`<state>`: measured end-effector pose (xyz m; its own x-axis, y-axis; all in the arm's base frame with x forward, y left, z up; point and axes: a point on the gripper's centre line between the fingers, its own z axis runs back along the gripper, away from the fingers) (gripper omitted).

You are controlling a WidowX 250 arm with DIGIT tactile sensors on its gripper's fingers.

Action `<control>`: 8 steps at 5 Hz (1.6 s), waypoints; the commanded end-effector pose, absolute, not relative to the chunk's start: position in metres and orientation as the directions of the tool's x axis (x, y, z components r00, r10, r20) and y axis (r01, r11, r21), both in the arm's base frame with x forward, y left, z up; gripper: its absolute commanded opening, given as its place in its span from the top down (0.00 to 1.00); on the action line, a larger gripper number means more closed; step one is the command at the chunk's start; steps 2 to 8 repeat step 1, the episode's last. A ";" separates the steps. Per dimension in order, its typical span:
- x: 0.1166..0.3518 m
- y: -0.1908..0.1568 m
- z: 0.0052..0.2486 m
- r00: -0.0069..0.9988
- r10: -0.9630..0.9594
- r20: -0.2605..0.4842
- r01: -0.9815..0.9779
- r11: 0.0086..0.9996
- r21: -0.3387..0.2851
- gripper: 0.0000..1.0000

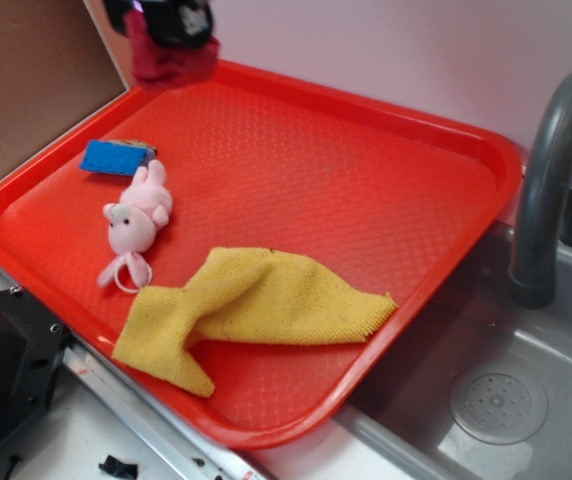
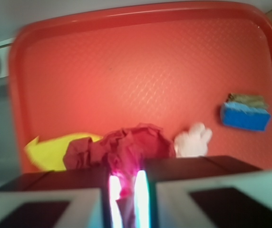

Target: Grab the red paper.

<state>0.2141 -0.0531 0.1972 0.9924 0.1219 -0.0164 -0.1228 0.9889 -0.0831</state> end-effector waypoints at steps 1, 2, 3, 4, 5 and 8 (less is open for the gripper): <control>0.210 -0.027 0.217 0.981 0.183 0.066 -0.180 0.982 -0.050 1.00; 0.210 -0.027 0.217 0.981 0.183 0.066 -0.180 0.982 -0.050 1.00; 0.210 -0.027 0.217 0.981 0.183 0.066 -0.180 0.982 -0.050 1.00; 0.210 -0.027 0.217 0.981 0.183 0.066 -0.180 0.982 -0.050 1.00; 0.210 -0.027 0.217 0.981 0.183 0.066 -0.180 0.982 -0.050 1.00; 0.210 -0.027 0.217 0.981 0.183 0.066 -0.180 0.982 -0.050 1.00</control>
